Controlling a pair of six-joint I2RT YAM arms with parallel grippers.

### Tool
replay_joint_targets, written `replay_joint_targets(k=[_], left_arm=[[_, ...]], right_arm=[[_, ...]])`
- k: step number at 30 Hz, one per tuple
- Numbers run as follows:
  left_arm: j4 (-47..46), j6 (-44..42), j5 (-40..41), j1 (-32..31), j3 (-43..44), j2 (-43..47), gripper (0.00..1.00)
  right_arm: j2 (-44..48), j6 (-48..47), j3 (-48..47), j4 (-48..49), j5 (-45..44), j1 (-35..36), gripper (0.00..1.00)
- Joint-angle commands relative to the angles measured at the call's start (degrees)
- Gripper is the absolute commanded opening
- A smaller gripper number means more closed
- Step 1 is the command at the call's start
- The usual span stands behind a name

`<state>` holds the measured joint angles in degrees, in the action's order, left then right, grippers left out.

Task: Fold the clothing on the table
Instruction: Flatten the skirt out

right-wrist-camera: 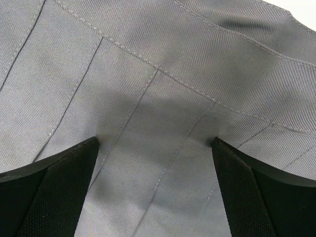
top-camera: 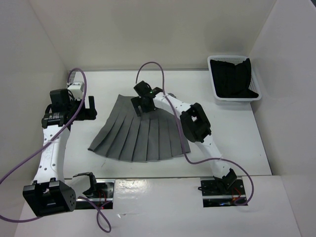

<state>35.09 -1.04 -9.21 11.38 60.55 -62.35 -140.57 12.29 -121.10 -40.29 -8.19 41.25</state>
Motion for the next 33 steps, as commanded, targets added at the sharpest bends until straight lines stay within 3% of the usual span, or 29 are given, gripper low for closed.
replay_joint_targets(k=[1, 12, 33], left_arm=[[-1.34, 1.13, 0.07, 0.23, -0.87, 1.26, 1.0], [-1.34, 1.13, 0.6, 0.23, -0.88, 1.26, 1.0], [-1.87, 1.13, 1.13, 0.23, -0.88, 1.26, 1.0]], right_arm=[[0.39, -0.61, 5.94, -0.66, 0.8, 0.32, 0.99], [7.94, -4.2, 20.19, 4.25, 0.71, -0.74, 0.99], [17.26, -7.28, 34.08, 6.02, -0.52, -0.74, 0.99]])
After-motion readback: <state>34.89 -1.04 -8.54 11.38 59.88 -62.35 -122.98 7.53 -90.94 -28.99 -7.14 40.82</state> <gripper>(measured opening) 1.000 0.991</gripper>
